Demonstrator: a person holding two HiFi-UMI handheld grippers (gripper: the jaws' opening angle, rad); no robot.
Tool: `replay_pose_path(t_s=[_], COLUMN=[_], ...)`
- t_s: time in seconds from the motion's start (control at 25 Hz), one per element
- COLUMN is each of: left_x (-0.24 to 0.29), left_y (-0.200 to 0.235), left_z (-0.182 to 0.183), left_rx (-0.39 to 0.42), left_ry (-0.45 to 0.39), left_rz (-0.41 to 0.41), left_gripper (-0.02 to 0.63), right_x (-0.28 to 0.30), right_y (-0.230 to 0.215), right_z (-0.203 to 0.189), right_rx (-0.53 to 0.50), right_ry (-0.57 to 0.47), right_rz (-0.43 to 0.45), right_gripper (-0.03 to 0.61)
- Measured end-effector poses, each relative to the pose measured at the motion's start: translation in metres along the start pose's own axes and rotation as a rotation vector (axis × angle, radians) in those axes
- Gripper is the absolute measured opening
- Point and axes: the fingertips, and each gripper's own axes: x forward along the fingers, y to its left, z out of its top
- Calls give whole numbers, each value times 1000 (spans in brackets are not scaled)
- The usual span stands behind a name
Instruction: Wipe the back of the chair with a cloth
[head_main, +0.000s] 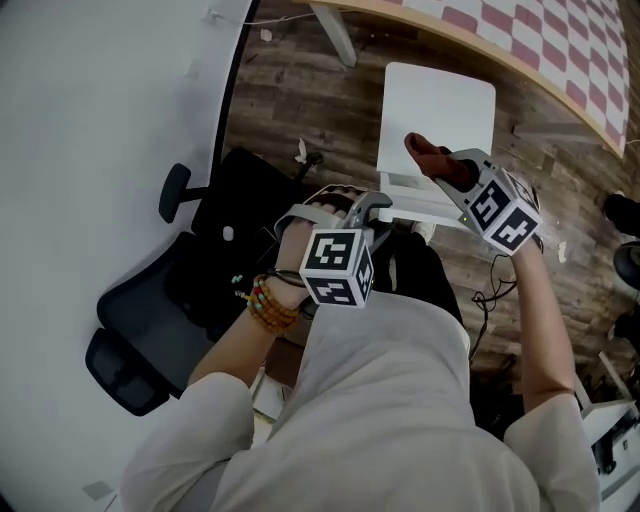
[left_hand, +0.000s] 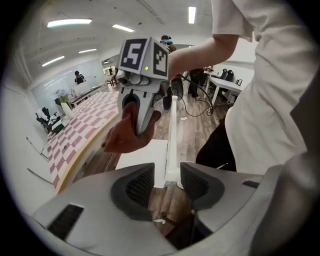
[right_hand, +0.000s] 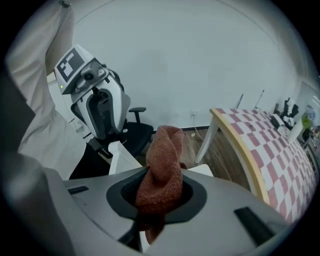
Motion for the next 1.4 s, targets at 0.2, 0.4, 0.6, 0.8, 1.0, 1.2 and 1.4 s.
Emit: replay_pose_path(t_s=[0.2,0.4,0.6,0.8,1.0,1.2,1.4], left_x=[21,28,28,35,45,52,52], left_y=[1,0,-4,-7,-12,-17,-17], left_z=[-17,-20,-22,-23,-23,-23,-24], left_rx=[-9,-49,-40,-23,-4,-4,-10], left_ry=[60,52,83,97,102,105,90], left_rz=[-43,-118,-205,-263,-289,-313,-314], left_gripper=[187,189,189,189,190,179,181], right_x=[61,115,159,186,207,221,227], right_y=[-3,8,25,29,38,43,50], right_z=[-31,-59,-83,-105,-124,-140,-147], right_rx=[-65,-112,-159,-177,-222,-300,-370], right_ry=[136,238,318,386,420,438,452], right_rz=[134,270,371,411,472,521,575], right_gripper=[81,81,81,81,81,81,80])
